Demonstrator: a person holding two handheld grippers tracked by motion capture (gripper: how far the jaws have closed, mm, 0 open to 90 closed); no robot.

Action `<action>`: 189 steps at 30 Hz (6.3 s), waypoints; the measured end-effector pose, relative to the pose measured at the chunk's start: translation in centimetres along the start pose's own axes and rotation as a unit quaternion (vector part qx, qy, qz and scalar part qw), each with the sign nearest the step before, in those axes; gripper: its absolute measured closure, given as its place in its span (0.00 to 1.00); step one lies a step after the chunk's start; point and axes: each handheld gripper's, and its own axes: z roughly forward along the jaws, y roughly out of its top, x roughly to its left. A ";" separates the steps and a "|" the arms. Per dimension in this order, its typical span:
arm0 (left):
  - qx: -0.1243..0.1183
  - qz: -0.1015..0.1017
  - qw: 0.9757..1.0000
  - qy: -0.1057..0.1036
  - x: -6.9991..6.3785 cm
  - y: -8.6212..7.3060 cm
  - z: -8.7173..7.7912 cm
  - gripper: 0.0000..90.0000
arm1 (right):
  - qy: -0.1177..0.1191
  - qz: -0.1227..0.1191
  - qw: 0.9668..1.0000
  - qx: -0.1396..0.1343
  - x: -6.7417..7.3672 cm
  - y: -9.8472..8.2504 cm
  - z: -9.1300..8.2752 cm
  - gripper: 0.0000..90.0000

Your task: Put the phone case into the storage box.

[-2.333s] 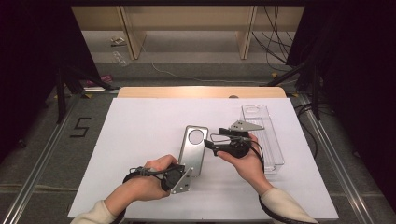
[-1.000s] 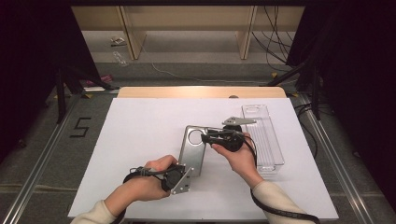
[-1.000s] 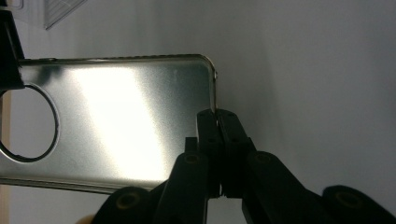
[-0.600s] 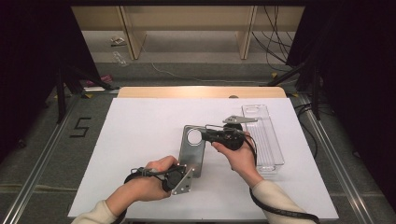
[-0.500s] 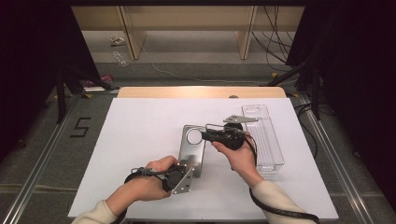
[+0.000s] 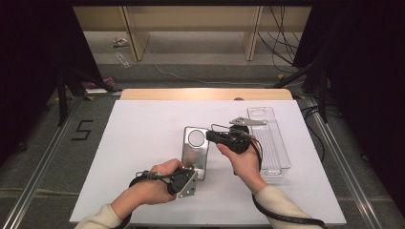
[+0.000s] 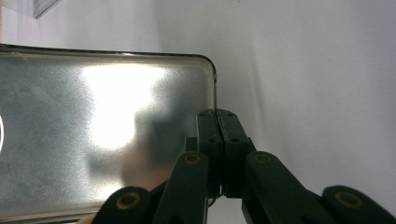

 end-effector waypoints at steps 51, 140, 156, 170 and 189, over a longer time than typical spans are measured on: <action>-0.191 -0.365 0.908 0.076 -0.1 -5.3 -3.9 0.08 | -0.058 -0.016 0.997 -0.046 -0.3 1.4 -2.4 0.95; -0.220 -0.495 0.824 0.165 0.2 -9.9 -5.0 0.07 | -0.084 -0.037 0.994 -0.064 -1.9 3.5 -5.2 0.95; -0.221 -0.495 0.824 0.167 0.2 -9.9 -5.0 0.07 | -0.079 -0.040 0.994 -0.067 -2.1 3.7 -5.4 0.95; -0.220 -0.496 0.822 0.170 0.2 -10.0 -5.0 0.07 | -0.085 -0.044 0.993 -0.071 -2.4 3.9 -5.8 0.95; -0.223 -0.499 0.820 0.169 0.2 -10.0 -5.0 0.07 | -0.088 -0.047 0.992 -0.073 -2.7 4.2 -6.3 0.95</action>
